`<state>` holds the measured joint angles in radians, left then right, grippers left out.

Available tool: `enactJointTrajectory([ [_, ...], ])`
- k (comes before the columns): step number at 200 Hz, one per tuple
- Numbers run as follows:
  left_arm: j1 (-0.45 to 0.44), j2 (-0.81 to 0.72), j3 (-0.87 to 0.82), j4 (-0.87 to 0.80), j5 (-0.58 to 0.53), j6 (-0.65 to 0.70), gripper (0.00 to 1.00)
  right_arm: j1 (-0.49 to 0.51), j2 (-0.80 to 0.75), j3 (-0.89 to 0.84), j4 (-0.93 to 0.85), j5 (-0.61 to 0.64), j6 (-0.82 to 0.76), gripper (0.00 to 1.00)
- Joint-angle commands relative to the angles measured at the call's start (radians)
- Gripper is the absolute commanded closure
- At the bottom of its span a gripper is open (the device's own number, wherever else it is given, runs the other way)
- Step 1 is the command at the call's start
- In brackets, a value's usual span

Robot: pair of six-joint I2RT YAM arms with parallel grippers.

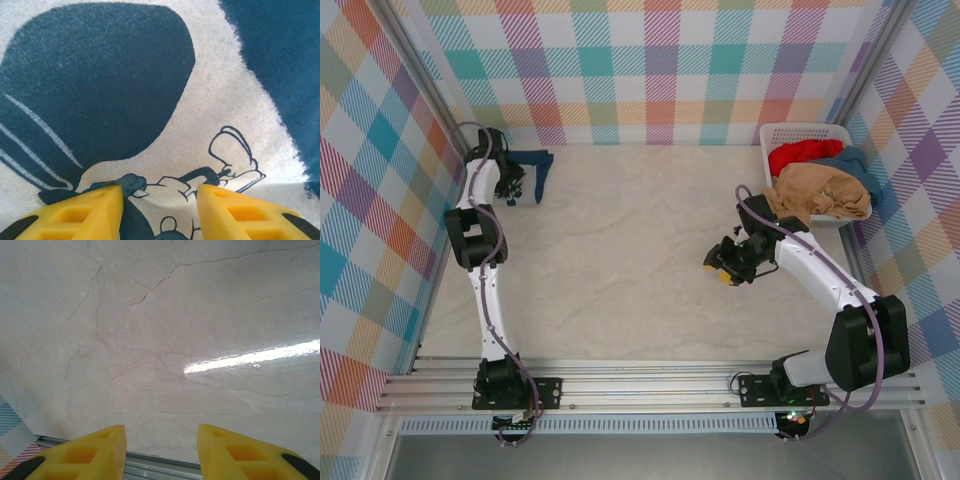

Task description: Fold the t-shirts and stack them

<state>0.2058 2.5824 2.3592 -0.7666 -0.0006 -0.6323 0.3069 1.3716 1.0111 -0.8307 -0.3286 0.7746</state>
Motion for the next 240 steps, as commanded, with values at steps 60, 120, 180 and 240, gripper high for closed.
enactJointTrajectory([
  [60, 0.055, -0.001, -0.097, -0.113, -0.008, 0.129, 0.56, -0.006, -0.048, -0.026, 0.003, -0.017, 0.03, 0.58],
  [120, 0.016, -0.114, -0.031, -0.152, -0.081, 0.118, 0.41, -0.005, -0.074, -0.001, 0.011, 0.005, -0.017, 0.52],
  [180, -0.057, -0.581, -0.315, -0.03, -0.052, -0.039, 0.0, -0.011, -0.098, 0.114, 0.039, 0.152, -0.153, 0.0],
  [240, -0.109, -1.234, -1.155, 0.287, -0.07, -0.106, 0.0, -0.015, -0.288, 0.065, 0.121, 0.483, -0.142, 0.0],
])
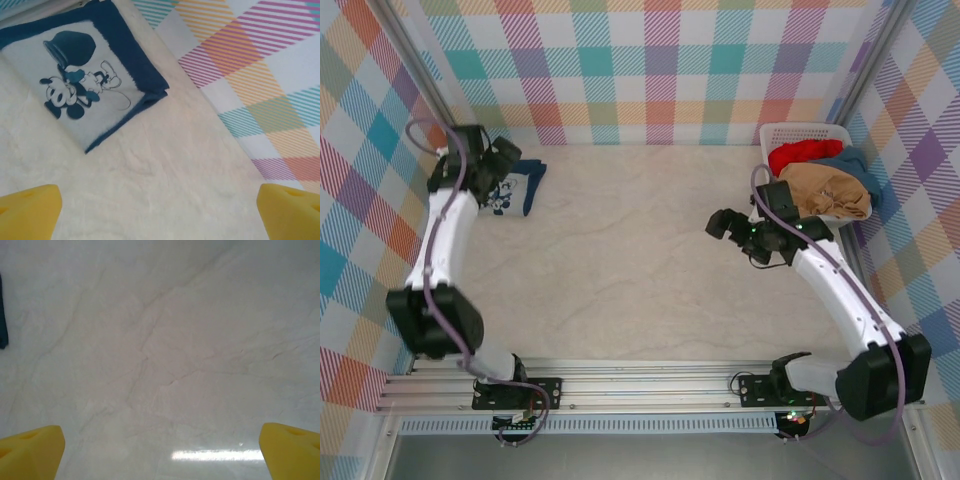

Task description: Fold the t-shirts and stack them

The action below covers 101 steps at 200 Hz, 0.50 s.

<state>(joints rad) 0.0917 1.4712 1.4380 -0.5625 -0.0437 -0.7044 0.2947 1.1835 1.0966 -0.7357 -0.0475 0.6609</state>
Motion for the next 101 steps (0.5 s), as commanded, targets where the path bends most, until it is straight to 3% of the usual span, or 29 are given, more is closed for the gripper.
enactJointTrajectory([
  [1, 0.005, -0.133, -0.242, 0.082, -0.028, -0.032, 0.0, -0.003, -0.102, -0.02, 0.024, 0.209, -0.03, 0.0],
  [20, -0.018, -0.299, -0.358, -0.003, -0.16, 0.041, 0.0, -0.005, -0.125, -0.013, -0.031, 0.36, -0.061, 0.0],
  [36, -0.087, -0.43, -0.451, -0.021, -0.426, 0.161, 0.0, -0.007, -0.136, -0.043, -0.05, 0.538, -0.071, 0.0],
  [44, -0.12, -0.497, -0.539, 0.037, -0.531, 0.217, 0.0, -0.009, -0.171, -0.116, 0.058, 0.574, -0.162, 0.0],
  [61, -0.131, -0.607, -0.768, 0.267, -0.597, 0.403, 0.0, -0.012, -0.269, -0.364, 0.457, 0.625, -0.365, 0.0],
  [77, -0.132, -0.59, -0.921, 0.432, -0.488, 0.561, 0.0, -0.018, -0.284, -0.573, 0.767, 0.689, -0.506, 0.0],
  [88, -0.133, -0.569, -0.963, 0.479, -0.365, 0.592, 0.0, -0.047, -0.224, -0.599, 0.772, 0.669, -0.528, 0.0],
  [101, -0.138, -0.533, -1.012, 0.597, -0.313, 0.567, 0.0, -0.076, -0.136, -0.598, 0.776, 0.588, -0.55, 0.0],
])
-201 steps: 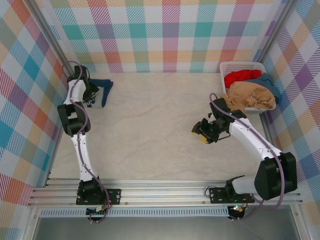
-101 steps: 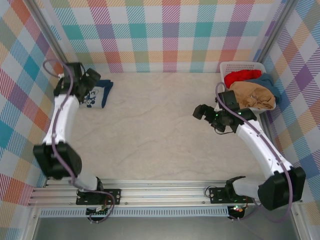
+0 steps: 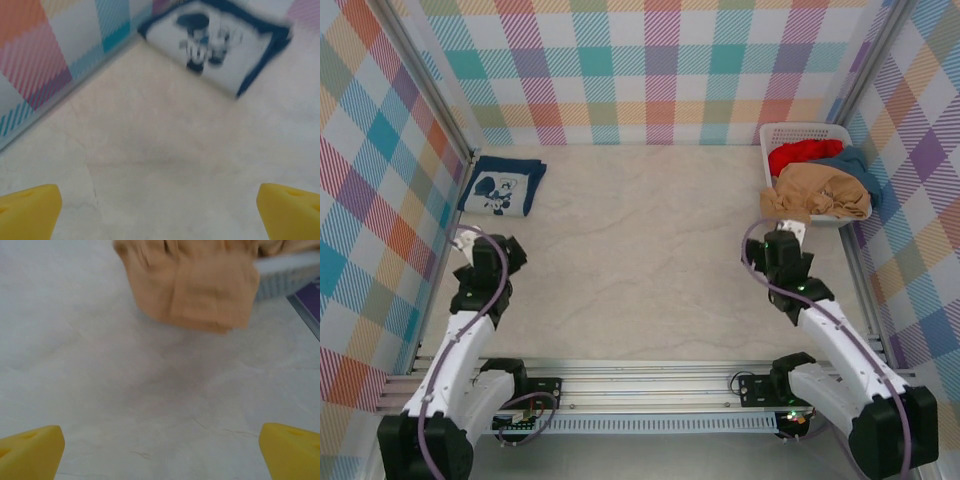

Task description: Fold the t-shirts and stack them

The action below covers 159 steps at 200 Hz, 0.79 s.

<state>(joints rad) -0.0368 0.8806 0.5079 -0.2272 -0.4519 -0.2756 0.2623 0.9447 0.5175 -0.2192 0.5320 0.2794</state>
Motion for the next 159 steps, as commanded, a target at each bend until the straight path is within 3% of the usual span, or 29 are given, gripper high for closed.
enactJointTrajectory([
  [1, -0.01, 0.061, -0.084, 0.269, 0.095, 0.133, 0.0, -0.044, 0.109, -0.02, 0.264, 0.005, -0.169, 0.0],
  [32, -0.005, 0.339, -0.081, 0.522, 0.091, 0.124, 0.0, -0.112, 0.288, -0.09, 0.54, -0.139, -0.17, 0.0],
  [62, 0.041, 0.572, -0.003, 0.757, 0.131, 0.104, 0.0, -0.202, 0.451, -0.04, 0.771, -0.299, -0.205, 0.0],
  [77, 0.069, 0.647, 0.093, 0.645, 0.182, 0.089, 0.0, -0.242, 0.529, 0.013, 0.768, -0.354, -0.203, 0.0],
  [94, 0.069, 0.635, 0.063, 0.686, 0.22, 0.11, 0.0, -0.25, 0.554, -0.02, 0.859, -0.437, -0.234, 0.0],
  [107, 0.058, 0.558, -0.084, 0.891, 0.211, 0.119, 0.0, -0.25, 0.546, -0.105, 1.018, -0.427, -0.223, 0.0],
  [117, 0.058, 0.508, -0.207, 1.056, 0.157, 0.096, 0.0, -0.252, 0.559, -0.187, 1.172, -0.383, -0.202, 0.0],
  [127, 0.061, 0.485, -0.263, 1.118, 0.073, 0.052, 0.0, -0.252, 0.592, -0.253, 1.338, -0.346, -0.191, 0.0],
  [137, 0.063, 0.505, -0.267, 1.146, 0.046, 0.035, 0.0, -0.252, 0.567, -0.262, 1.303, -0.357, -0.193, 0.0],
  [149, 0.039, 0.511, -0.215, 1.059, 0.054, 0.071, 0.0, -0.252, 0.581, -0.24, 1.285, -0.352, -0.194, 0.0],
  [159, 0.008, 0.548, -0.172, 1.051, 0.141, 0.155, 0.0, -0.252, 0.57, -0.193, 1.175, -0.361, -0.198, 0.0],
])
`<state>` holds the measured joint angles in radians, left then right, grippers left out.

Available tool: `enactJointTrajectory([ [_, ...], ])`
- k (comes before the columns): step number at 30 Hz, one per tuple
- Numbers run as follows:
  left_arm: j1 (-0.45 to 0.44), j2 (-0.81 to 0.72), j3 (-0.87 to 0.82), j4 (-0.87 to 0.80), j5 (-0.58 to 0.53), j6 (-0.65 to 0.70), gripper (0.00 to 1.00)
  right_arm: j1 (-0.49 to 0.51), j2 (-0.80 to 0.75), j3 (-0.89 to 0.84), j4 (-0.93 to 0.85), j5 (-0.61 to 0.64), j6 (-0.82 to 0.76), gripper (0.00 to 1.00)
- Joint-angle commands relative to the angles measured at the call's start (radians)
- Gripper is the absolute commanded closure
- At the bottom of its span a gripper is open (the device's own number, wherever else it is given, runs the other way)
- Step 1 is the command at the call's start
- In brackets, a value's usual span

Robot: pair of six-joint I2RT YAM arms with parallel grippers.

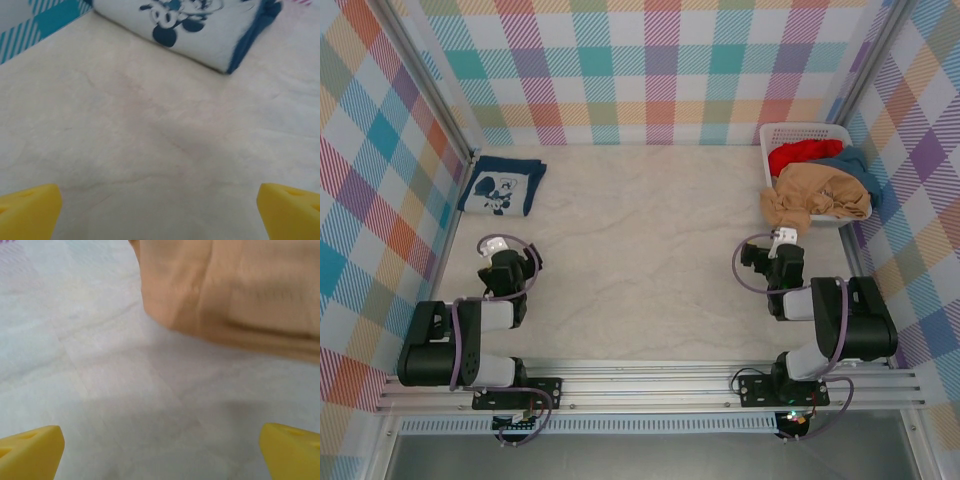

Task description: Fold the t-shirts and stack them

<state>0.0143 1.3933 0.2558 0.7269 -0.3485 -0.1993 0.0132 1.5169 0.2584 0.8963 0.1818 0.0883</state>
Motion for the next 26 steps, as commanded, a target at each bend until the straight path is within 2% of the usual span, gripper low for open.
enactJointTrajectory([
  [1, -0.048, 0.04, 0.084, 0.096, 0.05, 0.089, 0.0, -0.002, -0.003, 0.071, 0.049, -0.013, -0.007, 0.0],
  [3, -0.115, 0.139, 0.138, 0.105, 0.157, 0.225, 0.0, 0.01, 0.018, 0.127, -0.023, -0.04, -0.038, 0.0],
  [4, -0.129, 0.176, 0.149, 0.128, 0.158, 0.246, 0.0, 0.011, 0.014, 0.131, -0.032, -0.045, -0.04, 0.0],
  [6, -0.091, 0.166, 0.14, 0.121, 0.118, 0.178, 0.0, 0.011, 0.013, 0.128, -0.028, -0.046, -0.041, 0.0],
  [19, -0.095, 0.172, 0.14, 0.123, 0.1, 0.176, 0.0, 0.013, 0.016, 0.127, -0.021, -0.047, -0.044, 0.0],
  [26, -0.095, 0.17, 0.14, 0.123, 0.098, 0.178, 0.0, 0.012, 0.017, 0.137, -0.037, -0.086, -0.059, 0.0],
])
